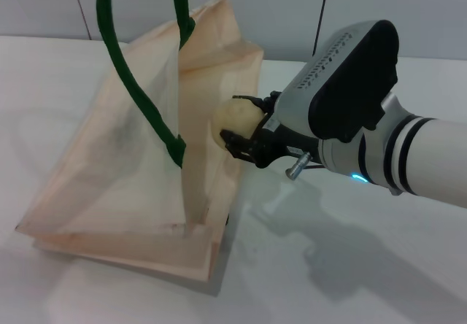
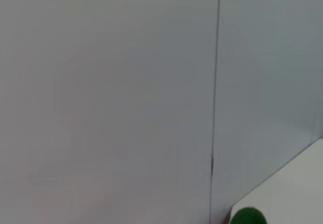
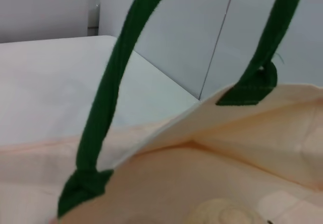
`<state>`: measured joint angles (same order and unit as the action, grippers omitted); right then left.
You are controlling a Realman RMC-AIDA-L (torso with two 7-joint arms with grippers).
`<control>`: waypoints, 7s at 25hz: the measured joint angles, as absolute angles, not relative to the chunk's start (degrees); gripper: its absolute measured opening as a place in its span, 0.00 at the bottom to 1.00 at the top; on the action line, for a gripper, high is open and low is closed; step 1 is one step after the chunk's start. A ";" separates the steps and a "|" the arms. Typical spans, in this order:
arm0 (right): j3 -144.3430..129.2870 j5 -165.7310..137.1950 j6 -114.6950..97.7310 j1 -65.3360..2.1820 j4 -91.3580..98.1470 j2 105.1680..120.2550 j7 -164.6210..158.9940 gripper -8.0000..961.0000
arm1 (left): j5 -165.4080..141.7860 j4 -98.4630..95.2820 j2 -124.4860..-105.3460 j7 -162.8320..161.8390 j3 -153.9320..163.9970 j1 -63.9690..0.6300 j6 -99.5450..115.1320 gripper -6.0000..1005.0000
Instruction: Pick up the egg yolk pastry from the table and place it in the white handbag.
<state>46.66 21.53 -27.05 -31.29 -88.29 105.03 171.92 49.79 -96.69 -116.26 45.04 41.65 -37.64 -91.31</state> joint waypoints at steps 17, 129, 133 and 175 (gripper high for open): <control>44.69 21.09 -24.76 -33.90 -86.26 105.17 171.87 0.66 | 46.94 -95.36 -116.11 45.25 41.69 -38.66 -90.00 0.13; 55.09 -0.02 -22.04 -32.49 -73.52 113.30 171.74 0.88 | 49.87 -98.16 -116.46 42.44 46.40 -36.77 -90.01 0.29; 58.93 -2.54 -22.06 -29.42 -74.84 113.46 171.74 0.88 | 50.21 -97.33 -116.46 43.11 46.33 -35.06 -88.71 0.44; 80.55 -3.06 24.20 -18.81 -49.61 115.84 164.17 0.87 | 105.95 -35.50 -116.43 122.93 38.38 -31.65 -75.71 0.43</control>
<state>80.55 -3.06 24.20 -18.81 -49.61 115.84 164.17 105.95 -35.50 -116.43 122.93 38.38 -31.65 -75.71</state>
